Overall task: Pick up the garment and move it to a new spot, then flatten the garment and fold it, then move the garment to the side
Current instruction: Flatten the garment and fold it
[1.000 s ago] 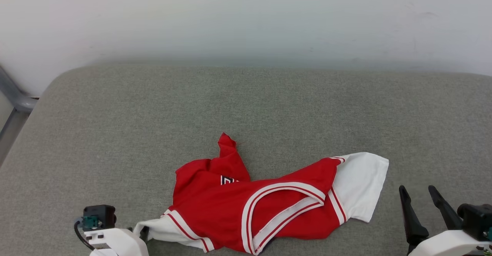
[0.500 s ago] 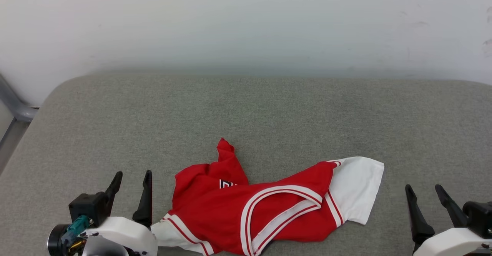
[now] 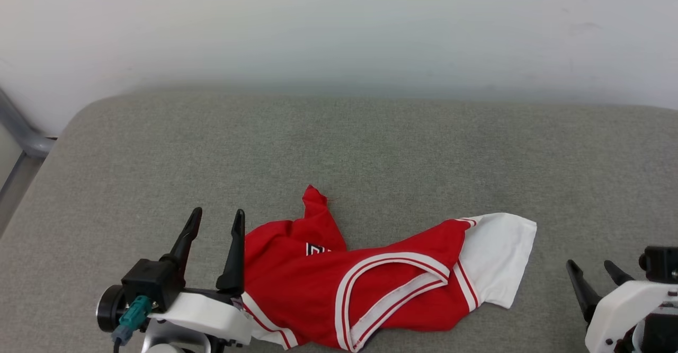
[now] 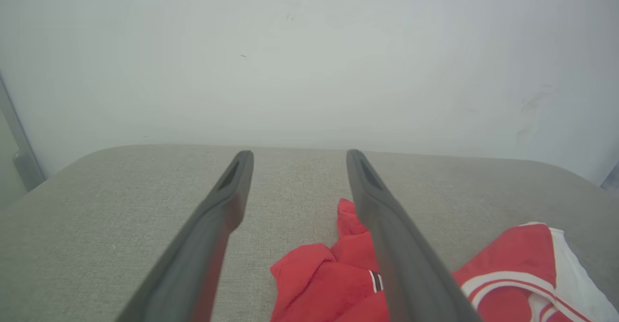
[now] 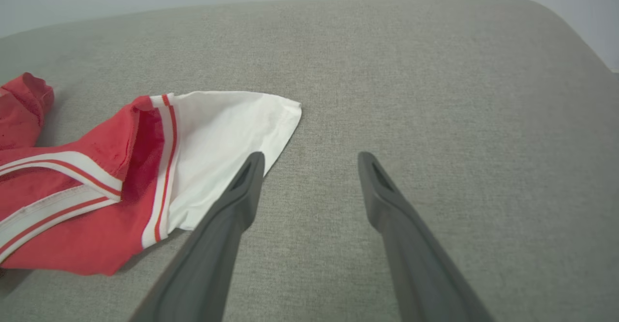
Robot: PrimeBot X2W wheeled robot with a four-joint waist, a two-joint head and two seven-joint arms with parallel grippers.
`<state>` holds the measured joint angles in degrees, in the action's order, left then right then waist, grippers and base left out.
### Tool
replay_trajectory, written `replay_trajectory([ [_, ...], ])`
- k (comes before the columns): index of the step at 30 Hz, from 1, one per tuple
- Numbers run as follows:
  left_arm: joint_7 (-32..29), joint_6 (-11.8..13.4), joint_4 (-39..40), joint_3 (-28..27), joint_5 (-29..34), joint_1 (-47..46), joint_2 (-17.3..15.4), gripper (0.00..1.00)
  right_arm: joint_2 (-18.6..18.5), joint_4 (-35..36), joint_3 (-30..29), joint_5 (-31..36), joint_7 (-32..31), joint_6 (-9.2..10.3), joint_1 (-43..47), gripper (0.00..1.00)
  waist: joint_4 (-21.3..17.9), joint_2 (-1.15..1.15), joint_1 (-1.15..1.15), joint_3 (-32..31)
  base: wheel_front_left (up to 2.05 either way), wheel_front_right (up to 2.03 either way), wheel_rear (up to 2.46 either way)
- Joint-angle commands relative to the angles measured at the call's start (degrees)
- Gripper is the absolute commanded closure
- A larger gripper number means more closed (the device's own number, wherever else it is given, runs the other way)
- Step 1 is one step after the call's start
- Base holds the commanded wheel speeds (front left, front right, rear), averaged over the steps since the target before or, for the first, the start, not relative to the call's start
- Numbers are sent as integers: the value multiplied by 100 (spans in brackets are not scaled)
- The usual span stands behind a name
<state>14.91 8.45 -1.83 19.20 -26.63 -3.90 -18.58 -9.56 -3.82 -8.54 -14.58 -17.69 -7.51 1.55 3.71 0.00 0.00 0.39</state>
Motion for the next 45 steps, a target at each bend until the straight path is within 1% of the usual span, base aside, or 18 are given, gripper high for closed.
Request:
replay_trajectory([
  [1, 35, -40, 56, 0, 87, -46, 79, 0, -198, -277, 83, -211, -268, 4, -322, 0, 97, 0, 0, 117, 0, 0, 0],
  [5, 33, -149, 161, -19, 171, -159, 236, 0, -592, -848, 324, -528, -832, 4, -864, 0, 263, 0, 0, 328, 0, 0, 0],
  [9, 27, -280, 235, -97, 295, -272, 357, 0, -824, -1259, 671, -782, -1177, 3, -1477, 0, 401, 0, 0, 635, 0, 0, 0],
  [16, 28, -498, 181, -204, 534, -534, 575, 0, -1227, -2096, 1347, -986, -1410, 3, -2398, 0, 585, 0, 0, 1076, 0, 0, 0],
  [21, 28, -654, 77, -293, 636, -599, 717, 0, -1329, -2733, 1787, -1199, -1528, 3, -2656, 0, 638, 0, 0, 1212, 0, 0, 0],
  [24, 28, -729, -7, -354, 688, -598, 787, 0, -1276, -3120, 2066, -1443, -1852, 1, -2568, 0, 664, 0, 0, 1240, 0, 0, 0],
  [25, 28, -751, -32, -375, 697, -599, 808, 0, -1251, -3206, 2145, -1525, -1939, 0, -2533, 7, 670, 0, 0, 1239, 0, 0, 0],
  [26, 28, -780, -72, -400, 711, -587, 830, 0, -1249, -3268, 2228, -1586, -2004, -6, -2511, 71, 673, 0, 0, 1232, 0, 0, 0],
  [27, 28, -780, -72, -400, 711, -587, 830, 0, -1249, -3268, 2228, -1586, -2004, -6, -2511, 71, 673, 0, 0, 1232, 0, 0, 0],
  [28, 28, -797, -119, -420, 695, -570, 858, 0, -1240, -3320, 2269, -1689, -2031, -6, -2496, 100, 675, 0, 0, 1221, 0, 0, 0],
  [30, 28, -855, -204, -460, 654, -537, 884, 0, -1242, -3409, 2336, -1809, -2094, -6, -2513, 100, 669, 0, 0, 1182, 0, 0, 0],
  [32, 28, -887, -299, -515, 625, -491, 894, 0, -1305, -3450, 2360, -1893, -2024, -4, -2578, 100, 656, 0, 0, 1106, 0, 0, 0],
  [34, 19, -911, -427, -565, 545, -435, 878, 0, -1369, -3414, 2346, -1928, -1852, -2, -2676, 100, 632, 0, 0, 1007, 0, 0, 0],
  [37, -227, -939, -523, -706, 327, -345, 760, 0, -1462, -3277, 2250, -1972, -1530, 4, -2794, 100, 578, 0, 0, 857, 0, 0, 0],
  [40, -801, -971, -503, -866, 19, -201, 557, 0, -1568, -3054, 2109, -1894, -1193, 6, -2772, 100, 523, 0, 0, 694, 0, 0, 0],
  [42, -1287, -933, -424, -999, -233, -91, 416, 0, -1539, -2904, 2001, -1860, -1032, 5, -2666, 100, 461, 0, 0, 601, 0, 0, 0],
  [45, -2265, -858, -306, -1091, -612, 108, 179, 0, -1502, -2628, 1795, -1723, -874, 5, -2420, 100, 378, 0, 0, 476, 0, 0, 0],
])
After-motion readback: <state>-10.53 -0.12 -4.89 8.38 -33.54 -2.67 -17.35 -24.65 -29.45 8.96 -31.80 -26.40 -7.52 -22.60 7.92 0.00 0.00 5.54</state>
